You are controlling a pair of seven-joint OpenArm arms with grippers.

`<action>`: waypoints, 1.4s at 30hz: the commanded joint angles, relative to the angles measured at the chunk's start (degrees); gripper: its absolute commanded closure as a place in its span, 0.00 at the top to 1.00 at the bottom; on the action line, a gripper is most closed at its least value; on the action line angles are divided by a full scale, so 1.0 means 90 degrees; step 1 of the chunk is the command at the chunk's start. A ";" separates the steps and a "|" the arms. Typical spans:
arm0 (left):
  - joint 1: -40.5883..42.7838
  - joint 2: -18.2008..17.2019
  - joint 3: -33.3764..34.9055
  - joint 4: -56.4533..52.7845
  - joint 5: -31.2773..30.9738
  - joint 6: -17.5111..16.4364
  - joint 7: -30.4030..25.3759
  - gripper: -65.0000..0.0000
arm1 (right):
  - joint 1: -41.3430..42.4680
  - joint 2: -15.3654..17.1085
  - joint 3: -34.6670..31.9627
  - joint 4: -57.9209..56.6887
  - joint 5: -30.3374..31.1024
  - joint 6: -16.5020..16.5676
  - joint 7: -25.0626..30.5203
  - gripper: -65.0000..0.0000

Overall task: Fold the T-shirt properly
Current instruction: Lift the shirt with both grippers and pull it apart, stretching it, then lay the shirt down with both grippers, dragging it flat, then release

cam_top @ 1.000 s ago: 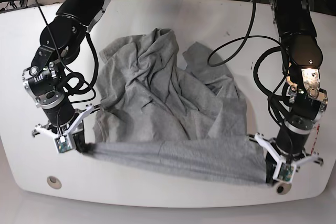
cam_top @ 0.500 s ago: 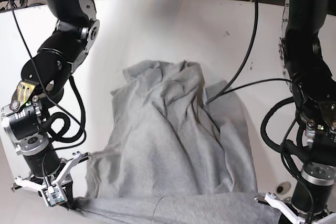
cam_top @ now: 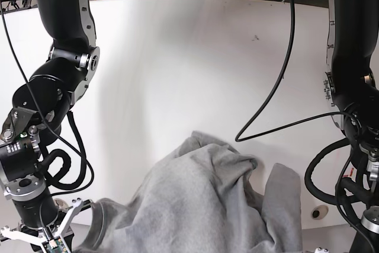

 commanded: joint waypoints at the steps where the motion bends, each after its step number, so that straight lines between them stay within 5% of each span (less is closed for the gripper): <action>1: 0.0085 0.0121 -0.0006 0.0044 0.0124 -0.0084 -0.0007 0.00 | -0.0064 0.0049 0.0176 0.0077 -0.0094 -0.0059 -0.0031 0.00; 10: 0.2058 0.0258 -0.0006 0.0229 0.0114 -0.0495 0.0022 0.00 | -0.1471 0.0039 0.0811 0.0087 0.0394 -0.0059 -0.0011 0.00; 17: 0.4207 0.0873 0.0024 0.0259 0.0114 -0.0758 -0.0007 0.00 | -0.2780 0.0039 0.1631 0.0077 0.1010 -0.0059 -0.0011 0.00; 26: 0.6200 0.1361 0.0346 0.0249 0.0134 -0.0876 -0.0007 0.00 | -0.4089 0.0039 0.1758 0.0067 0.1117 -0.0059 0.0028 0.00; 42: 0.7909 0.1195 0.0659 0.0239 0.0134 -0.0876 0.0012 0.00 | -0.5603 -0.0371 0.2735 0.0038 0.1166 -0.0059 0.0028 0.00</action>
